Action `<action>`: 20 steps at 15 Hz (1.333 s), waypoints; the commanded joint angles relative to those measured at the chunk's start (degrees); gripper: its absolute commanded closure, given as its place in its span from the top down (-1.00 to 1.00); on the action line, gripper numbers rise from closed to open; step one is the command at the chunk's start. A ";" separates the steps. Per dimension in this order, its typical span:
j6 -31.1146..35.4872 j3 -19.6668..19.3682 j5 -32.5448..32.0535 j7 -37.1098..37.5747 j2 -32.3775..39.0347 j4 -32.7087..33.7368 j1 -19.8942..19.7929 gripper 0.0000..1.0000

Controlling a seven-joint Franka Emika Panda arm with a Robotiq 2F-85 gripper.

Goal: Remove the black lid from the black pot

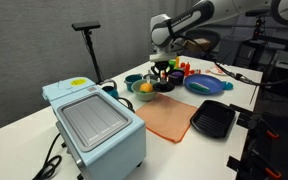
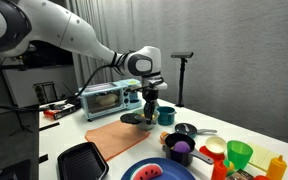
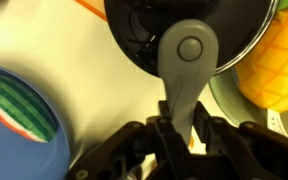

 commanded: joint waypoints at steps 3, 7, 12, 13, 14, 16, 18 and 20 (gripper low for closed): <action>0.04 -0.55 -3.69 0.43 -9.16 -11.57 2.02 -0.86; 0.99 0.44 -3.82 -1.24 -12.01 -15.41 1.58 -0.86; 1.20 1.86 -2.16 -4.68 -14.19 -18.38 0.81 -0.86; 1.84 1.83 -2.48 -5.18 -14.46 -18.90 0.90 -0.86; 2.66 1.76 -2.86 -5.45 -14.66 -19.32 1.02 -0.86; 3.01 1.51 -3.53 -5.75 -15.08 -19.97 1.26 -0.86; 2.67 1.17 -4.00 -5.18 -15.36 -20.34 1.52 -0.86; 2.64 1.16 -3.96 -4.94 -15.60 -20.79 1.53 -0.86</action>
